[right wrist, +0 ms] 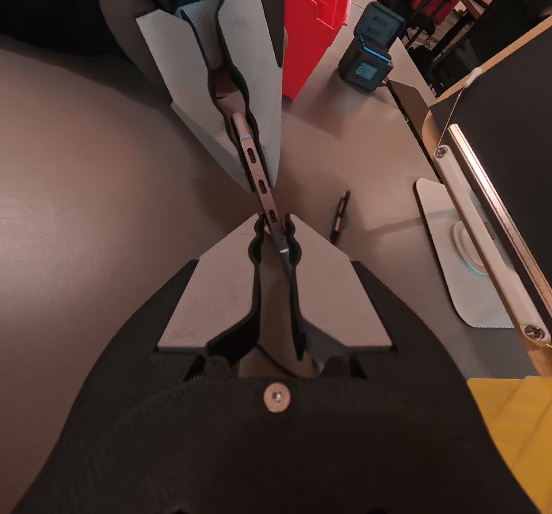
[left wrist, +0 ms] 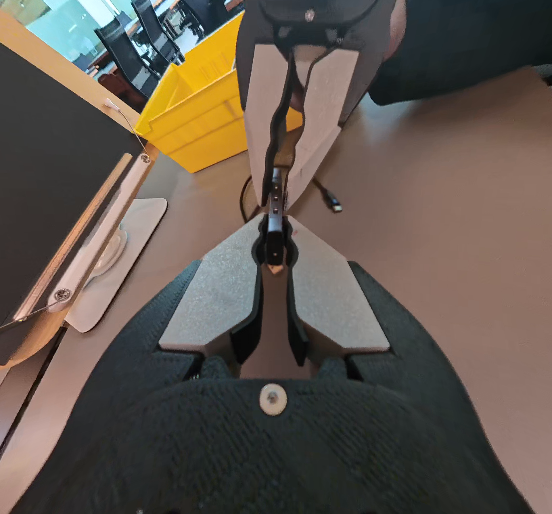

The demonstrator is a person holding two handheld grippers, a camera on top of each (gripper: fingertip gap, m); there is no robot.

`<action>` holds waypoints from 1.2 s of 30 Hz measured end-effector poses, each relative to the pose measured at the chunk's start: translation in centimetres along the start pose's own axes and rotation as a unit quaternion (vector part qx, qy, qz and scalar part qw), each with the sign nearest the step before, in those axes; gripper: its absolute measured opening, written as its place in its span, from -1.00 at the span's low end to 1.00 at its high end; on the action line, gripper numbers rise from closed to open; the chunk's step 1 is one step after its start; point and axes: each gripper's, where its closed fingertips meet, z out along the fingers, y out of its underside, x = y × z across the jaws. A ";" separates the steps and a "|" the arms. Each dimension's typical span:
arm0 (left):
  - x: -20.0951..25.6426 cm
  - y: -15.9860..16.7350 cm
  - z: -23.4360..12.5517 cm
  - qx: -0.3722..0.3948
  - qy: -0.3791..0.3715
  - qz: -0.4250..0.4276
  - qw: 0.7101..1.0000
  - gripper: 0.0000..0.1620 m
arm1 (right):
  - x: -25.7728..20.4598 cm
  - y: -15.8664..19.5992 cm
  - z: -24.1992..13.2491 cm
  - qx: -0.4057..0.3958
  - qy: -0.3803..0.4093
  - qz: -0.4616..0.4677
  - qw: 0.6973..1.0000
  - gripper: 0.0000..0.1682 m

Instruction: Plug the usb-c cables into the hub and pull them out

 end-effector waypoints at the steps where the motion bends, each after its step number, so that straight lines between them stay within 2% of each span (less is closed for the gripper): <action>1: 0.0 -0.3 -0.1 0.004 -0.001 0.001 1.000 -0.91 | 0.0 0.1 0.1 -0.002 -0.001 0.004 1.000 -0.87; 7: 0.0 0.3 0.4 -0.014 -0.018 0.038 0.999 -0.91 | 0.3 1.1 0.6 -0.031 0.013 0.008 0.999 -0.86; 11: -0.2 1.3 -0.1 -0.028 -0.018 0.061 0.998 -0.92 | 0.9 1.2 -0.5 -0.033 0.031 0.028 0.999 -0.79; 14: -0.2 1.9 -0.2 -0.034 -0.011 0.062 0.997 -0.92 | -0.3 1.8 -1.3 -0.075 0.002 0.061 0.995 -0.64; 20: 0.3 2.7 -0.4 -0.049 0.005 0.080 0.996 -0.91 | -1.8 4.7 -2.7 -0.215 -0.017 -0.019 0.976 -0.68; 27: 0.4 2.6 -0.5 -0.051 0.002 0.089 0.995 -0.92 | -1.6 7.2 -2.1 -0.313 -0.069 -0.125 0.939 -0.65; 30: 0.0 2.3 -0.8 -0.048 -0.012 0.102 0.994 -0.92 | -0.4 8.7 -1.5 -0.348 -0.078 -0.149 0.922 -0.69; 32: -0.4 1.8 -1.1 -0.039 -0.023 0.105 0.993 -0.91 | -0.6 9.0 -1.1 -0.337 -0.100 -0.170 0.921 -0.96; 36: -1.6 1.4 -1.7 -0.033 -0.054 0.108 0.992 -0.92 | -1.3 8.2 -0.3 -0.285 -0.119 -0.174 0.935 -0.98</action>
